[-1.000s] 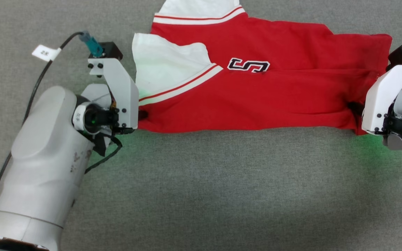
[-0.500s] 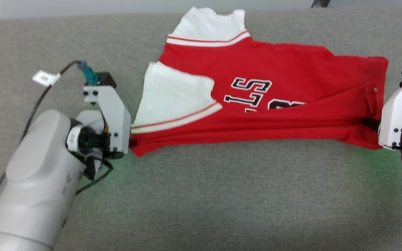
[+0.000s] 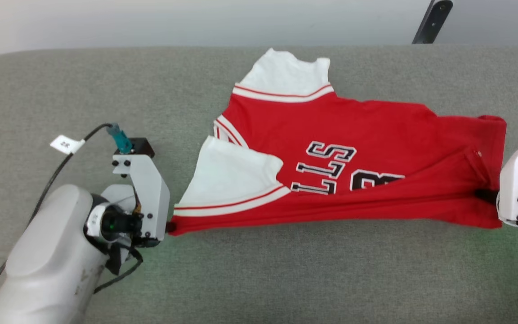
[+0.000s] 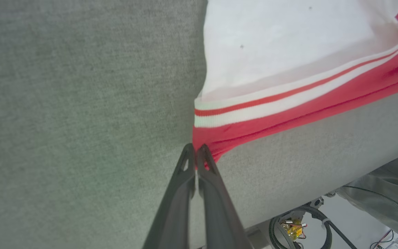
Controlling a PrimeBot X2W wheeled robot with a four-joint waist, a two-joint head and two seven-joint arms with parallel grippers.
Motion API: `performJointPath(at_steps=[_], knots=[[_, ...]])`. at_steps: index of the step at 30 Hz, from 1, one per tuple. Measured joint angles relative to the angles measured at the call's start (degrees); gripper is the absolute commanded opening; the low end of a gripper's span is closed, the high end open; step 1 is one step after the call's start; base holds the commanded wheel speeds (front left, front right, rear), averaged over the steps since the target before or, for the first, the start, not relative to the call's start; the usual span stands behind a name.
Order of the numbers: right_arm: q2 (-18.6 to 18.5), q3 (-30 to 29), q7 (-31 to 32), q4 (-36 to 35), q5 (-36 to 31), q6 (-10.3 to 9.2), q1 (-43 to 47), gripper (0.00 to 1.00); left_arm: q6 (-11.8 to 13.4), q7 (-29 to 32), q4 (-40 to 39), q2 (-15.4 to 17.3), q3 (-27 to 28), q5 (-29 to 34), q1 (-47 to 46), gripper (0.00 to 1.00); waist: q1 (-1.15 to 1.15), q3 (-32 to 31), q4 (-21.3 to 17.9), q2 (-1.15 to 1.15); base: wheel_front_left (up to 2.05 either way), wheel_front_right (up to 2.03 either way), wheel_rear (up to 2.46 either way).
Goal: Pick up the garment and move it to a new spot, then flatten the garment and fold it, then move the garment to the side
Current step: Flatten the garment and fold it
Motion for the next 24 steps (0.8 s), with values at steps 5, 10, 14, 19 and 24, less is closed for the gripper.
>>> performJointPath(at_steps=[5,10,14,19,24], knots=[[-1.9,-1.0,4.2,-5.0,0.7,0.02,3.4,0.0,1.6,3.3,-6.0,1.9,-0.8,-0.1,2.6,0.0,0.0,-1.1,0.8,0.0,0.0,0.0,0.0],[-3.0,-4.4,7.5,-10.3,1.4,0.03,9.4,0.0,3.4,5.9,-12.7,3.3,-1.3,-0.6,6.1,0.0,0.0,-0.8,0.9,0.0,0.0,0.0,0.0],[-1.2,-7.5,9.0,-12.5,0.3,0.03,13.9,0.0,4.3,5.8,-15.7,4.4,-2.1,0.2,8.8,0.0,0.0,0.1,0.2,0.0,0.0,0.0,0.0],[2.6,-10.6,8.3,-12.5,-3.2,0.02,15.4,0.0,4.7,3.5,-14.3,3.8,-2.5,1.1,9.5,0.0,0.0,1.8,-1.0,0.0,0.0,0.0,0.0],[5.8,-12.6,8.1,-10.5,-6.1,0.03,14.0,0.0,3.8,3.1,-10.3,2.6,-3.9,2.5,7.6,0.0,0.0,3.4,-2.4,0.0,0.0,0.0,0.0]])
